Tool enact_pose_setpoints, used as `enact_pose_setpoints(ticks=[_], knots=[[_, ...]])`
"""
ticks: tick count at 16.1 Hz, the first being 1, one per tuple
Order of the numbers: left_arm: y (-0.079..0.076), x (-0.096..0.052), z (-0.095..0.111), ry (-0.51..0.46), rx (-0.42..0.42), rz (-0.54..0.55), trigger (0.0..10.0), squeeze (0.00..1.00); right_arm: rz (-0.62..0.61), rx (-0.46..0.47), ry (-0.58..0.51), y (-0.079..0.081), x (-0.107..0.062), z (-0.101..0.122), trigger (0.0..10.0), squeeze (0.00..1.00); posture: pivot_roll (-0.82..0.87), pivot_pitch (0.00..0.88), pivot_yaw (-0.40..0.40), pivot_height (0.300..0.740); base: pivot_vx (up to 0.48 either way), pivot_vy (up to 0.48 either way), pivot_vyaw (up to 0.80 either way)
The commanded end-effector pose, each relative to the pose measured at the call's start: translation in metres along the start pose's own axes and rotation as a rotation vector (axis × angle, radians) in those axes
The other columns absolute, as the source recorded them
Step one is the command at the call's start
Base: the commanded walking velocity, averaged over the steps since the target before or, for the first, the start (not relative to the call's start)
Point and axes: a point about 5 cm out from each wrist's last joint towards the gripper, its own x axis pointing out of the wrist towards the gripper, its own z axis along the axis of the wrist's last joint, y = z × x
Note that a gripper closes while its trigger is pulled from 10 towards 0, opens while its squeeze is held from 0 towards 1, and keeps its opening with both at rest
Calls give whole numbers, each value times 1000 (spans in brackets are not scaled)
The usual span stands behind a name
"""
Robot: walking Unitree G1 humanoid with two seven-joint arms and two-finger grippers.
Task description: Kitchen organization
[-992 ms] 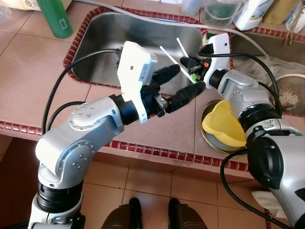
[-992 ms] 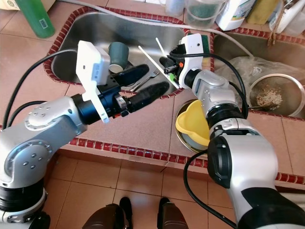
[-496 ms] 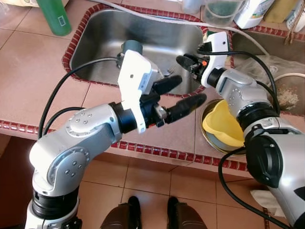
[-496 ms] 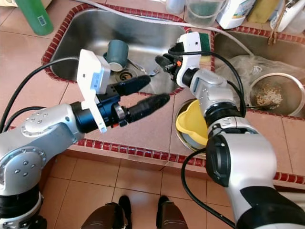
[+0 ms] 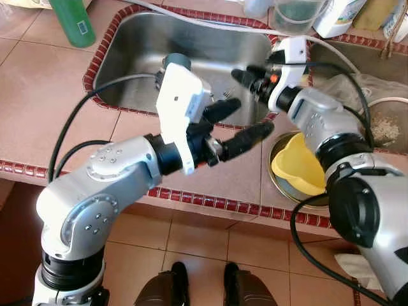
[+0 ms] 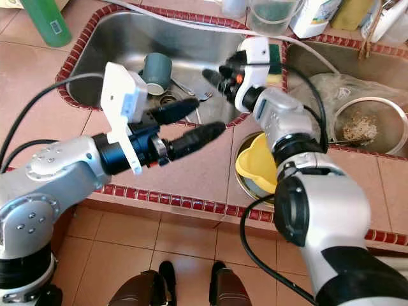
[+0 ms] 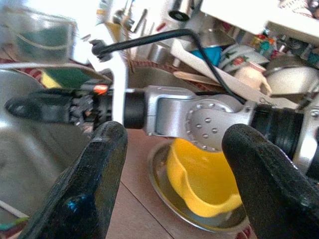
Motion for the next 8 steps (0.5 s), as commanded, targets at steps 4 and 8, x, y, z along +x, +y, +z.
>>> enact_pose_setpoints(ticks=[4,8], knots=[[13,1,9,-59,50,75,10000,0,-1,5,-208,-9,-7,44,10000,1000,3,233,-38,740,0,0,0],[32,4,5,-90,76,178,10000,0,-28,-92,-244,-13,-13,47,10000,1000,-28,180,-31,740,0,0,0]])
